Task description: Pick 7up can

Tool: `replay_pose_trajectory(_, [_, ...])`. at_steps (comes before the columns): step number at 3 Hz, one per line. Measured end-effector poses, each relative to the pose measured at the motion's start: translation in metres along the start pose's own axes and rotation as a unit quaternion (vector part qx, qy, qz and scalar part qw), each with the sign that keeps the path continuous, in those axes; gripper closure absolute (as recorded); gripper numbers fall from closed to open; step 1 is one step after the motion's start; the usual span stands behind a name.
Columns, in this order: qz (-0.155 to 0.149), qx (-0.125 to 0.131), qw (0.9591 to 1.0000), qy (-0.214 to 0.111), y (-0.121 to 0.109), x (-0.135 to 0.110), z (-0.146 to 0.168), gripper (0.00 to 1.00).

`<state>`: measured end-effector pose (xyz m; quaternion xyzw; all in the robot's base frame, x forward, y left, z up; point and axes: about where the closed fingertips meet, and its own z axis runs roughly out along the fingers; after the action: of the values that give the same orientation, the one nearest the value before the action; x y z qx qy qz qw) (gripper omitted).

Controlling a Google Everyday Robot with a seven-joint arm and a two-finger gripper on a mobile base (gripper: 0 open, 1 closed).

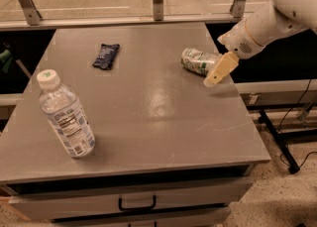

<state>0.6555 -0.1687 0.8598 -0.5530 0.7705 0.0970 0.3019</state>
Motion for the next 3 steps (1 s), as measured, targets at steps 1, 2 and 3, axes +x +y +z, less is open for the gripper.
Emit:
replay_pose_trajectory(1, [0.015,-0.03,0.999,-0.029,0.004,-0.011,0.014,0.26])
replay_pose_trajectory(2, [0.014,-0.057,0.9969,-0.054,0.018,-0.025,0.012,0.49])
replay_pose_trajectory(3, [-0.018,-0.104,0.9899,-0.095,0.055,-0.056,-0.001,0.72])
